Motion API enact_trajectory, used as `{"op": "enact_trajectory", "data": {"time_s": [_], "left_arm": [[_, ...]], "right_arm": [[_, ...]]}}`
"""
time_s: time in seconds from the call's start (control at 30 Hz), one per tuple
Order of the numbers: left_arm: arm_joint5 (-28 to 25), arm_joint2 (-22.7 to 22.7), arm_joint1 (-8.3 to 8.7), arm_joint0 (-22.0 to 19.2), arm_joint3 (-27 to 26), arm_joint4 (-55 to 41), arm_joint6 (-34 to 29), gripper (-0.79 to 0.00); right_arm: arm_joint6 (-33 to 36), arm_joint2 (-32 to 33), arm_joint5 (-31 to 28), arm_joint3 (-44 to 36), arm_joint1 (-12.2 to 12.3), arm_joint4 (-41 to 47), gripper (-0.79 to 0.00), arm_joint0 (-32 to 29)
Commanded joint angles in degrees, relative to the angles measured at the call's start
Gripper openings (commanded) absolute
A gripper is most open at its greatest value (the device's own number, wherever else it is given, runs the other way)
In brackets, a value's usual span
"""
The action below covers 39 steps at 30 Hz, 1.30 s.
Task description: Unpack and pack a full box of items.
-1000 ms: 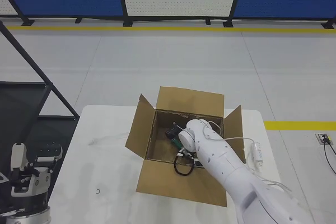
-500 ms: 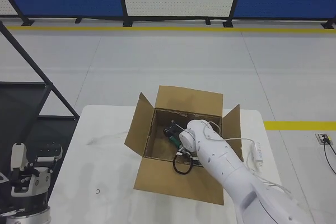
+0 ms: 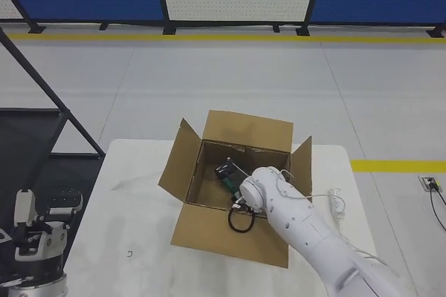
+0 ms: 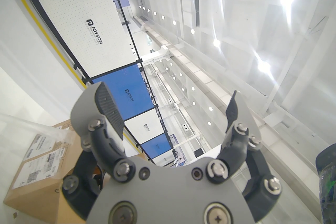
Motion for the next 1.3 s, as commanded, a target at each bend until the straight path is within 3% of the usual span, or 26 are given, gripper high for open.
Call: {"op": "enact_trajectory", "data": {"time_s": [0.0, 0.27, 0.5, 0.93, 1.27], "left_arm": [[0.0, 0.0, 0.0, 0.0, 0.0, 0.0, 0.0, 0.0], [0.0, 0.0, 0.0, 0.0, 0.0, 0.0, 0.0, 0.0], [0.0, 0.0, 0.0, 0.0, 0.0, 0.0, 0.0, 0.0], [0.0, 0.0, 0.0, 0.0, 0.0, 0.0, 0.0, 0.0], [0.0, 0.0, 0.0, 0.0, 0.0, 0.0, 0.0, 0.0]], "right_arm": [[0.65, 2.38, 1.36, -7.12, 2.08, -2.06, -0.785, -2.88], [5.1, 14.89, 3.04, -36.79, 9.46, -11.66, -0.785, -18.32], [0.15, 25.04, 0.97, -57.0, 12.67, -13.95, -0.785, -32.32], [-0.61, 25.77, 1.06, -58.36, 12.86, -14.15, -0.785, -33.76], [-15.96, 31.46, 2.04, -70.43, 13.24, -10.22, -0.785, -40.19]]}}
